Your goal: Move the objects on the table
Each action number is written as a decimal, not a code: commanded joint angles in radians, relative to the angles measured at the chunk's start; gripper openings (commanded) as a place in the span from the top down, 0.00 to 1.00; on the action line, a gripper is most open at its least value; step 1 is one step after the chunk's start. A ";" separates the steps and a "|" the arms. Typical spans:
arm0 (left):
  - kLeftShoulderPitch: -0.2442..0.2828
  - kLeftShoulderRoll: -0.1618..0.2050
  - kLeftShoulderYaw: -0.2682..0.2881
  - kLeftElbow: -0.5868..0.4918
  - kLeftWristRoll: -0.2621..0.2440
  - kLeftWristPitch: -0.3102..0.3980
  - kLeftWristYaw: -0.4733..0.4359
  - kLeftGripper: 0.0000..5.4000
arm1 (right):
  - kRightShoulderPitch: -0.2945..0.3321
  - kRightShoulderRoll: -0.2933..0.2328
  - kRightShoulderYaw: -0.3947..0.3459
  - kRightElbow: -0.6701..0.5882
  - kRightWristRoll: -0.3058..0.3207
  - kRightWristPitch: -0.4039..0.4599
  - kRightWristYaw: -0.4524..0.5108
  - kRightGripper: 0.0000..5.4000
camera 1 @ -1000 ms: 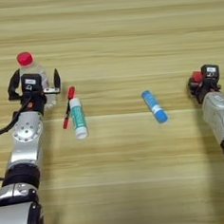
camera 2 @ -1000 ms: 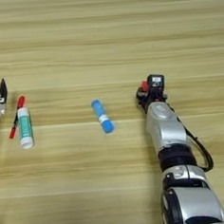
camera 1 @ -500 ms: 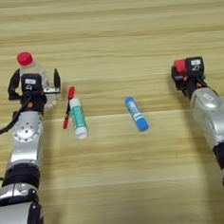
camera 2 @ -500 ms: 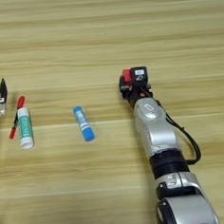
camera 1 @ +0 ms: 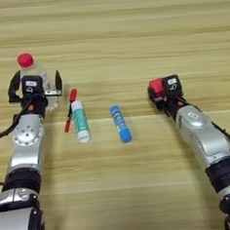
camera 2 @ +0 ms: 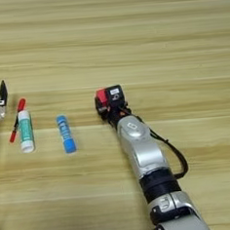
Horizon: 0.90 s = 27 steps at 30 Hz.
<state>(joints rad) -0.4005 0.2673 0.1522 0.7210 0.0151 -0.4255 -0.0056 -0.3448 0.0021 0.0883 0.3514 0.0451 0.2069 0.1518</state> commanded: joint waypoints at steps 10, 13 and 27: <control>-0.002 0.001 -0.003 -0.010 0.004 0.002 0.003 0.00 | 0.039 0.023 0.044 -0.003 -0.001 0.057 0.054 0.59; -0.002 0.001 -0.003 -0.010 0.004 0.002 0.003 0.00 | 0.046 0.034 0.048 -0.002 0.013 0.084 0.072 0.59; 0.001 0.000 -0.003 -0.017 0.004 0.004 0.004 0.00 | 0.064 0.050 0.061 -0.007 0.016 0.128 0.107 0.59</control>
<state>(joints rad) -0.4005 0.2670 0.1522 0.7162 0.0152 -0.4255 -0.0053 -0.3138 0.0481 0.1369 0.3224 0.0611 0.2887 0.2503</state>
